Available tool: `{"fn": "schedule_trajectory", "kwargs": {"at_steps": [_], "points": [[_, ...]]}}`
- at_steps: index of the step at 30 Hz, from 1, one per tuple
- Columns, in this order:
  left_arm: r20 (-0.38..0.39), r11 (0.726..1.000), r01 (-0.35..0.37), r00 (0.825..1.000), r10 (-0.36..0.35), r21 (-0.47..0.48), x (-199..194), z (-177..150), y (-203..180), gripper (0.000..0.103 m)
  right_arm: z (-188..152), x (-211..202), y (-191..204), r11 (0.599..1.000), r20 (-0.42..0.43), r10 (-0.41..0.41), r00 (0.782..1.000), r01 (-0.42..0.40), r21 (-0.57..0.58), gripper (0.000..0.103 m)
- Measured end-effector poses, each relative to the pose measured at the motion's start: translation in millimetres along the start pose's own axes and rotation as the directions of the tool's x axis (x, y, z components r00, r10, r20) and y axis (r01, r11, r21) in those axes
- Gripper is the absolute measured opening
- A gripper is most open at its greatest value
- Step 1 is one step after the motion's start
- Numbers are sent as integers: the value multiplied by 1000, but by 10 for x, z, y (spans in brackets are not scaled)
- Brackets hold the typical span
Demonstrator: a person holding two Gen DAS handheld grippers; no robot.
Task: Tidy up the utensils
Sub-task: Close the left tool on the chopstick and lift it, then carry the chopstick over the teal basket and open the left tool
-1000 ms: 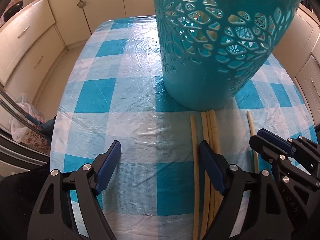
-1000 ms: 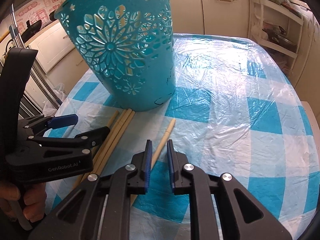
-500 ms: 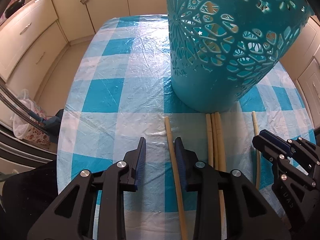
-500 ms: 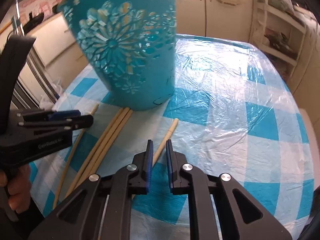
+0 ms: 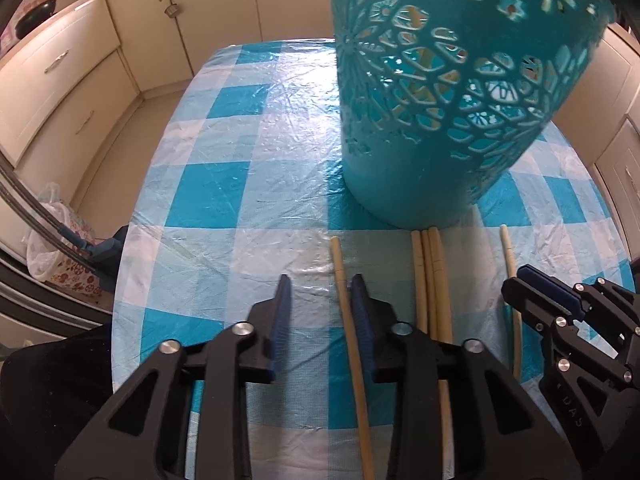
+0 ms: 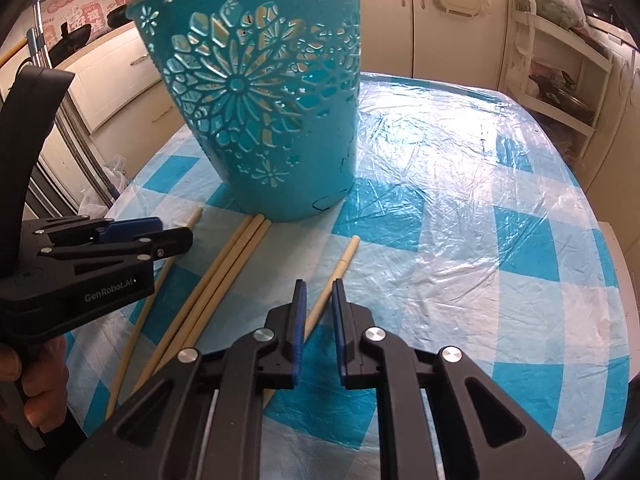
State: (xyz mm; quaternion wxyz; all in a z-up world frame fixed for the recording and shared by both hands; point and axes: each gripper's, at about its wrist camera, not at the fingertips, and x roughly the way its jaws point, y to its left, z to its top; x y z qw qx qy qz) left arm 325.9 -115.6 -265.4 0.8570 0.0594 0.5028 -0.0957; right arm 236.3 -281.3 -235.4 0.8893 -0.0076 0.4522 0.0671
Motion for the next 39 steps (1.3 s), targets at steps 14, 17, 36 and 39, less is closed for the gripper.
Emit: {"fn": "schedule_trajectory", "kwargs": {"at_steps": [14, 17, 36, 39], "points": [[29, 981, 182, 983, -180, -65, -210, 16, 239, 5, -8, -7, -42, 1000, 10, 15, 1000, -15, 17, 14], [97, 969, 232, 970, -224, -81, -477, 24, 361, 5, -6, -10, -37, 1000, 10, 15, 1000, -15, 0, 18], [586, 937, 347, 767, -260, -38, -2068, 1028, 392, 5, -20, 4, 14, 999, 10, 23, 1000, -23, -23, 28], [628, 934, 353, 737, -249, -44, -2024, 1318, 303, 5, -16, 8, 19, 999, 9, 29, 1000, -28, -27, 30]]}}
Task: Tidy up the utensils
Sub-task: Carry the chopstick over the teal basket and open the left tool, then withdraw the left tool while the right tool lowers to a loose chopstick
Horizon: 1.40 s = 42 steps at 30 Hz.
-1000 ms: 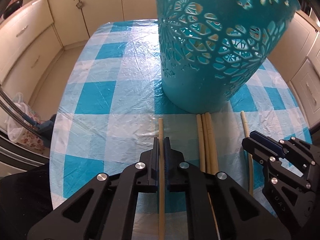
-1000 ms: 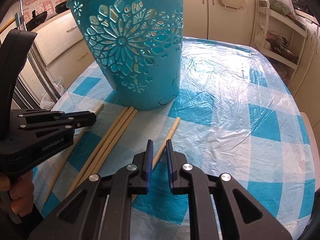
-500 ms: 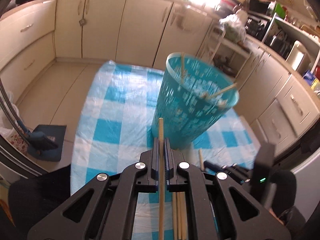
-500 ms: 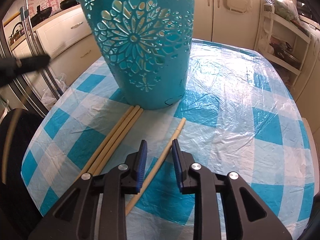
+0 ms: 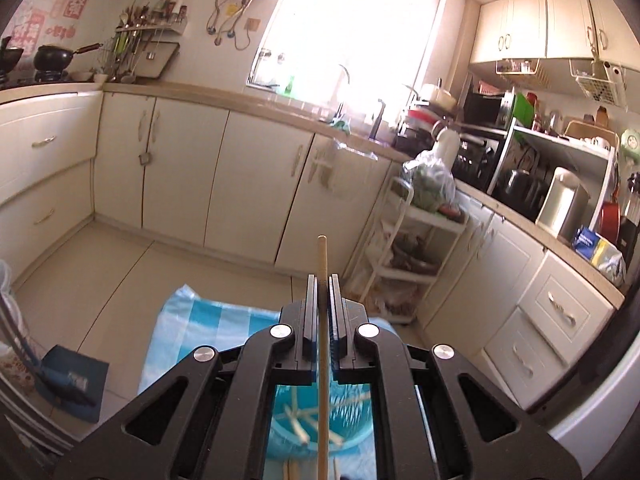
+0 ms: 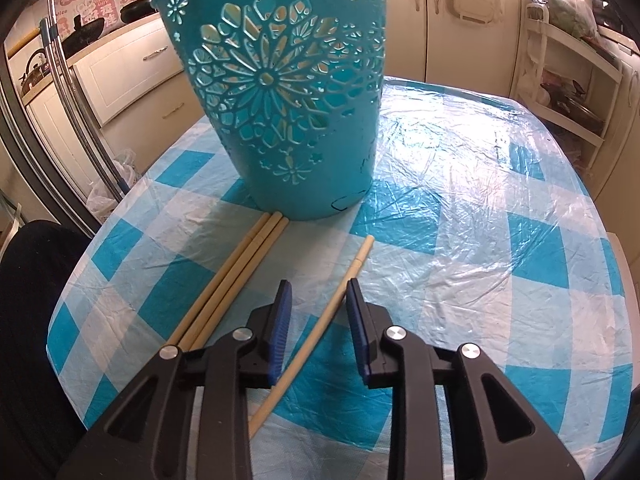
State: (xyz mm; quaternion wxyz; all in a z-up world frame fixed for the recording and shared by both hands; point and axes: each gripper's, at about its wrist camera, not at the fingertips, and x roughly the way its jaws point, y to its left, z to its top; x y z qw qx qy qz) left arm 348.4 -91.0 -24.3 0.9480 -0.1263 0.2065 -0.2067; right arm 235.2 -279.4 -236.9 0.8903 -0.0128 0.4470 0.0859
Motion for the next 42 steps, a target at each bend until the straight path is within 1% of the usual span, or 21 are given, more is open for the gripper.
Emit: {"fn": "schedule_trajectory", "kwargs": {"at_steps": [3, 6, 9, 14, 19, 23, 30, 34, 37, 38, 39, 40, 41, 42], "points": [[32, 1000, 1, 999, -1, -5, 219, 89, -64, 5, 5, 5, 0, 1000, -1, 4, 1000, -4, -4, 32], [48, 1000, -20, 999, 19, 6, 433, 96, -98, 5, 4, 7, 1, 1000, -1, 9, 1000, -9, -4, 33], [40, 999, -40, 998, 40, 8, 660, 45, -82, 5, 5, 9, 1, 1000, 0, 13, 1000, -13, 0, 34], [33, 998, -69, 997, 70, -7, 823, -92, 18, 5, 15, 13, -6, 1000, 0, 19, 1000, -19, 7, 34], [22, 996, -88, 996, 88, -1, 881, -241, 58, 5, 12, 11, -4, 1000, 0, 19, 1000, -19, 7, 35], [-4, 995, -95, 995, 95, 7, 903, -365, 99, 5, 12, 11, -2, 1000, 0, 19, 1000, -19, 7, 36], [-65, 993, -106, 992, 110, 60, 889, -541, 108, 5, 12, 11, -1, 1000, 0, 19, 1000, -19, 7, 36], [-96, 990, -113, 988, 121, 84, 786, -629, 157, 6, 13, 12, 1, 1000, 0, 20, 1000, -20, 8, 36], [-96, 990, -124, 987, 130, 73, 617, -659, 272, 11, 12, 11, 1, 1000, 0, 18, 1000, -18, 7, 36], [-92, 989, -130, 986, 136, 67, 547, -666, 319, 17, 12, 10, 0, 1000, 0, 18, 1000, -18, 7, 36], [-87, 989, -138, 986, 143, 61, 468, -676, 371, 25, 13, 10, 1, 1000, 1, 16, 1000, -16, 7, 36], [-82, 988, -145, 985, 149, 58, 413, -684, 410, 29, 13, 10, -2, 1000, 1, 14, 1000, -14, 7, 36], [-76, 986, -156, 984, 160, 55, 333, -701, 464, 37, 14, 10, 0, 1000, 1, 14, 1000, -14, 7, 36], [-70, 985, -167, 983, 170, 51, 250, -728, 523, 42, 13, 10, 1, 1000, 0, 13, 1000, -13, 7, 36]]}}
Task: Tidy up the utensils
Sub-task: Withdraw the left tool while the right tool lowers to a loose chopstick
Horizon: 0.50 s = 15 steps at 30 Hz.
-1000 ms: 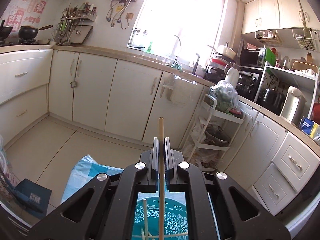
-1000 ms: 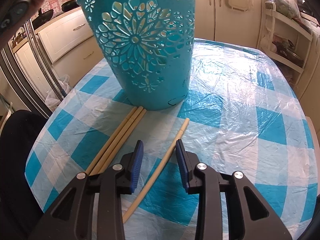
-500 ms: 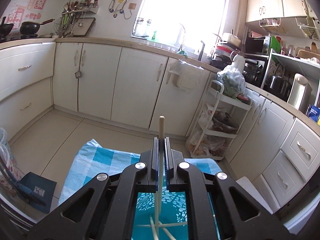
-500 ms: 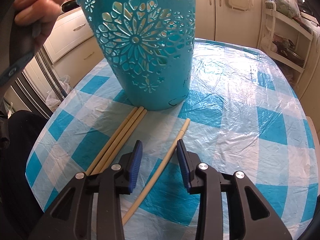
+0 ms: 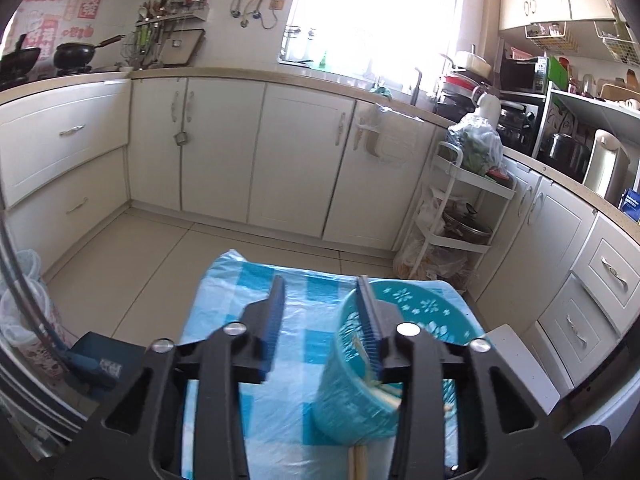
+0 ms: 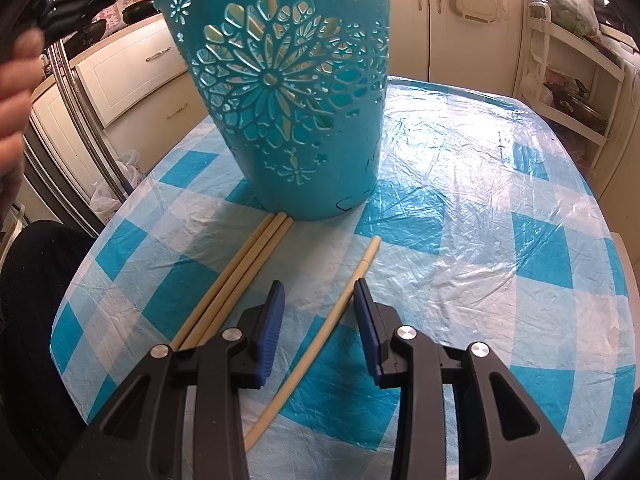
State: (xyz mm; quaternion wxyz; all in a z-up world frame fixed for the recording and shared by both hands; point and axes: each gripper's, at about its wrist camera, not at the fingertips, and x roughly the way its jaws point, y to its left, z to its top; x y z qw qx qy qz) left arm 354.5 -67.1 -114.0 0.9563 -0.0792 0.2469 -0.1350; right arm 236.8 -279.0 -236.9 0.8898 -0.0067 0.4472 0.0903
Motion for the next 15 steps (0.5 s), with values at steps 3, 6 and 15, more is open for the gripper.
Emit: {"fn": "schedule_trajectory", "kwargs": {"at_steps": [3, 6, 15], "points": [[-9, 1000, -23, 1000, 23, -14, -123, -127, 206, 48, -7, -4, -13, 1000, -2, 6, 1000, -6, 2, 36], [-48, 999, -39, 998, 38, -31, -139, -316, 406, 50, -15, -15, -15, 1000, -11, -4, 1000, 3, -27, 30], [-138, 998, -33, 990, 25, -54, -11, -695, 677, 50, -5, -76, -143, 997, -105, 20, 994, -28, -70, 12]]}}
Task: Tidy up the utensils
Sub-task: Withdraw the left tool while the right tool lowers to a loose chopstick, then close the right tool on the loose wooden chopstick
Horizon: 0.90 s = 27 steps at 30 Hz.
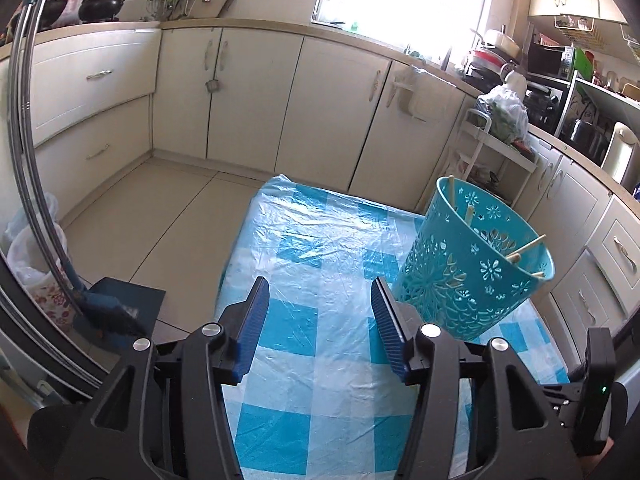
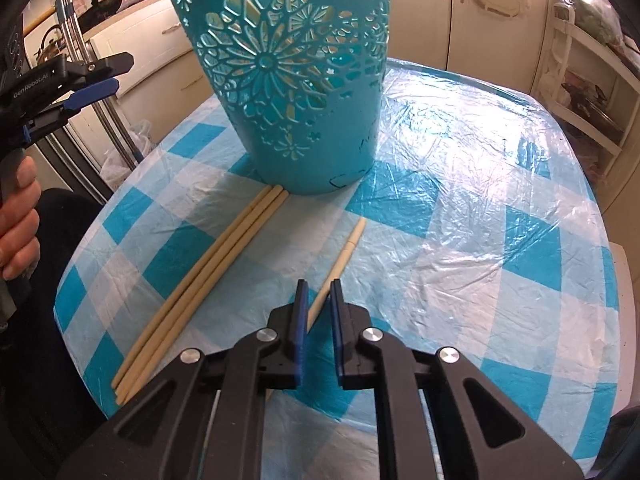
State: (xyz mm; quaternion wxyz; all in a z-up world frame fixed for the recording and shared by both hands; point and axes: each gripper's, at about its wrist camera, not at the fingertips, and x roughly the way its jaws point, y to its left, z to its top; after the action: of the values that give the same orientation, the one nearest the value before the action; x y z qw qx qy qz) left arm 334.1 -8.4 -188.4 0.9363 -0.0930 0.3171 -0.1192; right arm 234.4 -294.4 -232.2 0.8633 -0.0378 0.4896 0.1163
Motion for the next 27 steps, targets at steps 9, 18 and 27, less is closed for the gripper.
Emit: {"fn": "schedule_trajectory", "kwargs": {"at_steps": [9, 18, 27], "points": [[-50, 999, -11, 999, 13, 39, 119, -145, -31, 60, 6, 15, 33, 998, 9, -46, 999, 46, 31, 12], [-89, 992, -61, 993, 71, 108, 254, -235, -139, 66, 2, 18, 24, 999, -13, -30, 999, 30, 23, 12], [-111, 989, -73, 990, 87, 126, 304, -279, -141, 68, -67, -33, -41, 995, 19, -22, 1000, 20, 93, 7]]}}
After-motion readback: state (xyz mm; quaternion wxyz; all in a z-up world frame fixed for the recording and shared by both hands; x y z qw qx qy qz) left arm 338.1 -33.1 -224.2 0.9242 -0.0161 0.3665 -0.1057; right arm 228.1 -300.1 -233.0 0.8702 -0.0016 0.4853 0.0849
